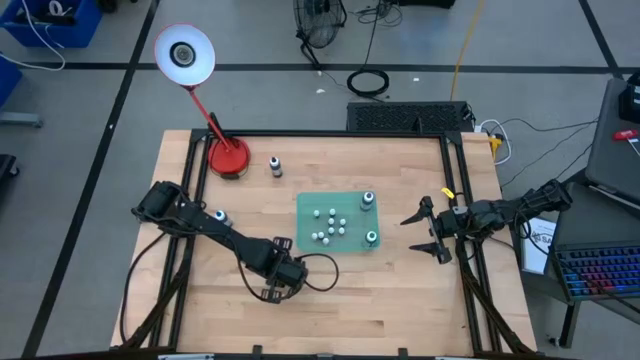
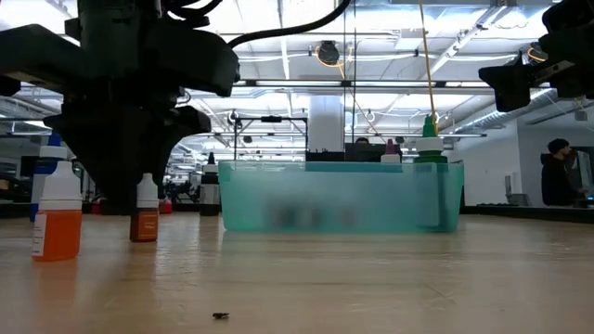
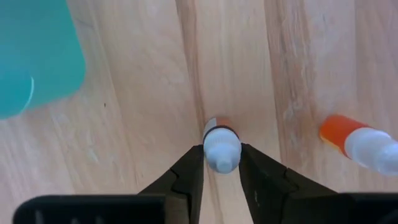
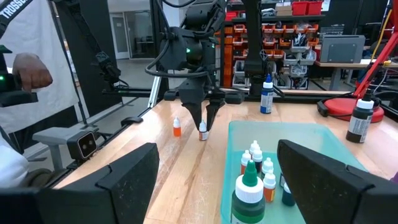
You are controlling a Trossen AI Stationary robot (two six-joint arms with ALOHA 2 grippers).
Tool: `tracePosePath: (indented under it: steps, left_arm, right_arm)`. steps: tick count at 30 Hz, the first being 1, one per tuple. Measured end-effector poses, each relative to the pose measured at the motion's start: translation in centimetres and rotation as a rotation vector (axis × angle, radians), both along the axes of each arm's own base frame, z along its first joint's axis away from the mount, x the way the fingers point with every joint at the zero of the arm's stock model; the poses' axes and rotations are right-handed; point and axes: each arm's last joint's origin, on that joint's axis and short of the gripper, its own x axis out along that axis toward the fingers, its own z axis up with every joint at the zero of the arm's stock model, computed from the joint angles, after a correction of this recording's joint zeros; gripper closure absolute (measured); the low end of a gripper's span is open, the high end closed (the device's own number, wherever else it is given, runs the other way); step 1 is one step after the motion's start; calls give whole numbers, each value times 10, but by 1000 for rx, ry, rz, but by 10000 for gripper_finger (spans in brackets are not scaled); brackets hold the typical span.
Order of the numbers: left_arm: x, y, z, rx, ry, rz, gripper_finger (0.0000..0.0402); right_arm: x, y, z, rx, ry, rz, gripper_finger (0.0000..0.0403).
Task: Pick & Place food coloring
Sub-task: Put the small red food coloring bottle into the blue bin
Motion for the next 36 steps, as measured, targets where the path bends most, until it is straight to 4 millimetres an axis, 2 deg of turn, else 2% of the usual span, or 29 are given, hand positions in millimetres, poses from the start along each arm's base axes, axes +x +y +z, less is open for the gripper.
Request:
tracePosePath:
  steps: [7, 12, 30, 36]
  left_arm:
    - [1, 0, 0, -3, -14, -7, 330]
    - [1, -1, 0, -5, -14, 5, 335]
    - [4, -2, 1, -18, -45, 6, 260]
    - [8, -3, 1, -31, -77, 0, 248]
  right_arm:
    - [0, 0, 0, 0, 0, 0, 89]
    - [0, 0, 0, 0, 0, 1, 89]
    - [0, 0, 0, 0, 0, 0, 89]
    - [0, 0, 0, 0, 0, 1, 89]
